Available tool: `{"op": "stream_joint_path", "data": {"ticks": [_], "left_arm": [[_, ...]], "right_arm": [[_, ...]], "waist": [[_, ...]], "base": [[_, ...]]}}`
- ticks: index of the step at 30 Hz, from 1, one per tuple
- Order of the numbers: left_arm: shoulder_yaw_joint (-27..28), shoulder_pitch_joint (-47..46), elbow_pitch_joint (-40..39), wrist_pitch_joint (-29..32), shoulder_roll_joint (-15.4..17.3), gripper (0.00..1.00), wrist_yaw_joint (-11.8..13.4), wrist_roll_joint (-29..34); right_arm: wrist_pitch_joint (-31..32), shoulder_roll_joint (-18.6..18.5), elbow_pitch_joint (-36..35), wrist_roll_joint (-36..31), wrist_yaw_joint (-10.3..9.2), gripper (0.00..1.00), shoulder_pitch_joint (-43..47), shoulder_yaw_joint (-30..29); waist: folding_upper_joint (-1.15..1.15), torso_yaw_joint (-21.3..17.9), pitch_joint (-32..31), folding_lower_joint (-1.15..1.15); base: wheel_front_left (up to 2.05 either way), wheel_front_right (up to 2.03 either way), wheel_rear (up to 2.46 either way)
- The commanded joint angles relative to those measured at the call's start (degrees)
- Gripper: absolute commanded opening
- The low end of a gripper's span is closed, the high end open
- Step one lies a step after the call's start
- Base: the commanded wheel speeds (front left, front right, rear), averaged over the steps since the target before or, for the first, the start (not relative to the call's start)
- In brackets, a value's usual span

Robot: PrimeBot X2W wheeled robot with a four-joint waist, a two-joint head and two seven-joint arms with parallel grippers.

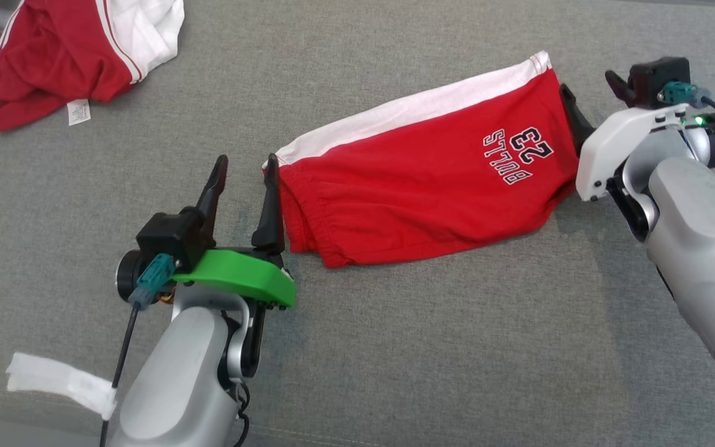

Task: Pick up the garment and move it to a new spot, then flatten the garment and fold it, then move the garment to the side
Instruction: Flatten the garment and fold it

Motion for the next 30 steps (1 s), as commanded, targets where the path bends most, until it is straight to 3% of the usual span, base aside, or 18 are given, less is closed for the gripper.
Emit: {"op": "stream_joint_path", "data": {"ticks": [1, 13, 26, 27, 28, 30], "left_arm": [[1.2, 2.4, -2.2, 0.0, 0.7, 1.00, 0.3, 2.1], [11.0, 17.3, -16.5, 0.0, 1.3, 1.00, 0.4, 9.9], [15.3, 21.0, -17.6, 0.0, -0.5, 1.00, -1.9, 11.6], [15.5, 21.1, -17.5, 0.0, -0.6, 1.00, -2.0, 11.7], [15.7, 21.2, -17.5, 0.0, -0.7, 1.00, -2.1, 11.8], [16.1, 21.3, -17.5, 0.0, -0.8, 1.00, -2.3, 12.1]], "right_arm": [[0.8, -0.8, -0.3, 1.2, -0.10, 1.00, 1.9, 0.8], [4.9, -3.2, -1.3, 11.0, -0.10, 1.00, 9.8, 4.6], [8.1, -0.6, 7.0, 16.4, -0.09, 1.00, 9.0, 2.6], [8.3, -0.4, 7.4, 16.5, -0.05, 0.59, 9.0, 2.5], [8.5, -0.1, 7.6, 16.7, -0.05, 0.41, 9.1, 2.7], [8.8, 0.4, 7.9, 16.9, -0.05, 0.25, 9.2, 3.0]], "waist": [[0.18, -0.8, -1.8, 0.00], [0.18, 0.0, -4.8, 0.00], [0.18, 3.8, -3.9, 0.00], [0.18, 3.9, -4.0, 0.00], [0.18, 3.8, -4.1, 0.00], [0.18, 3.7, -4.3, 0.00]], "base": [[0.00, 0.00, 0.00], [0.00, 0.00, 0.00], [0.00, 0.00, 0.00], [0.00, 0.00, 0.00], [0.00, 0.00, 0.00], [0.00, 0.00, 0.00]]}}
